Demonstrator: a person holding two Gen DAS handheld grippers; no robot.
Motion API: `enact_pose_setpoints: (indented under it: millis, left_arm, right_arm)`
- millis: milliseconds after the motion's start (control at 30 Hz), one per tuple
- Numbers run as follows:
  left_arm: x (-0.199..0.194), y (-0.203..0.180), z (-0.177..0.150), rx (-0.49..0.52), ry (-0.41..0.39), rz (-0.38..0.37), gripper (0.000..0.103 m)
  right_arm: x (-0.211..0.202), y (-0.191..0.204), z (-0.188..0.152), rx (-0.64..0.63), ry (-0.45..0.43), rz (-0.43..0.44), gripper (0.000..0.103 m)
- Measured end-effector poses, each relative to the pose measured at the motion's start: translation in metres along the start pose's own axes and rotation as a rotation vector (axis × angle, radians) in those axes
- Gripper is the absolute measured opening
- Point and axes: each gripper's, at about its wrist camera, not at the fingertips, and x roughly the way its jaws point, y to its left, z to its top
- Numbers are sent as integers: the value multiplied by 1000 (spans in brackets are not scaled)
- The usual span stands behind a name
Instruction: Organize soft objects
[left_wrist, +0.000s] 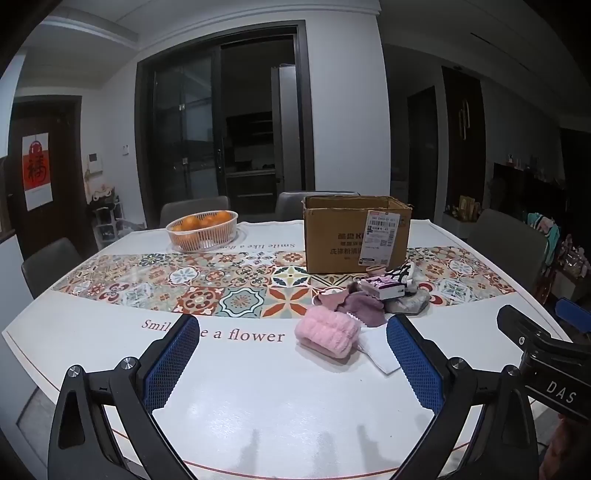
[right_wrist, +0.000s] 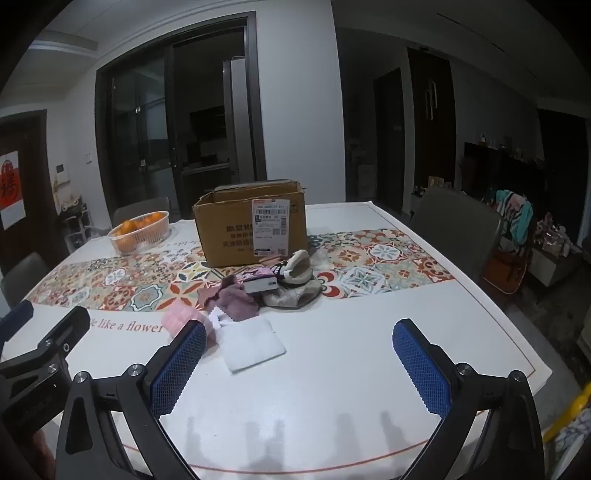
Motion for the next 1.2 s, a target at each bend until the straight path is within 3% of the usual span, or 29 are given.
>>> enact_pose_setpoints:
  millis: [267,1200]
  left_arm:
    - [-1,1,0,-4,-39,30,103]
    - [0,1,3,-23,-17,9,103]
  right_arm:
    - [-1,1,0,7,-11,7,103]
    - [-5,2,4,3,-23,11,103]
